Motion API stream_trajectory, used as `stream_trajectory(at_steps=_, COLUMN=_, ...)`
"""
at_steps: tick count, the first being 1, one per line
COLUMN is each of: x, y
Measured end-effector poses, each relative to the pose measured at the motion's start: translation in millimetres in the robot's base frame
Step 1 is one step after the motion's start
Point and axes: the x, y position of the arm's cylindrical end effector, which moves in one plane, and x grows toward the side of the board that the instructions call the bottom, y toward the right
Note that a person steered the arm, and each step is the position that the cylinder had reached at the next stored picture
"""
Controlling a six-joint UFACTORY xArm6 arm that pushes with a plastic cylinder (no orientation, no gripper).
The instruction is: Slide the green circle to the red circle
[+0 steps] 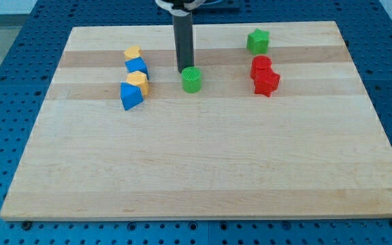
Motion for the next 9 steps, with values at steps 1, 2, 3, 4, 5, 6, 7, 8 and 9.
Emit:
stream_trajectory(at_steps=1, x=0.0, y=-41.4)
stream_trajectory(at_steps=2, x=24.2, y=-58.5)
stream_trajectory(at_steps=3, x=55.5, y=-48.4)
stream_trajectory(at_steps=4, x=55.7, y=-5.7)
stream_trajectory(at_steps=5, x=54.0, y=34.1)
stream_trajectory(at_steps=6, x=54.1, y=13.5)
stream_trajectory(at_steps=7, x=47.6, y=-18.9)
stream_trajectory(at_steps=8, x=33.0, y=-5.2)
stream_trajectory(at_steps=9, x=28.7, y=41.4)
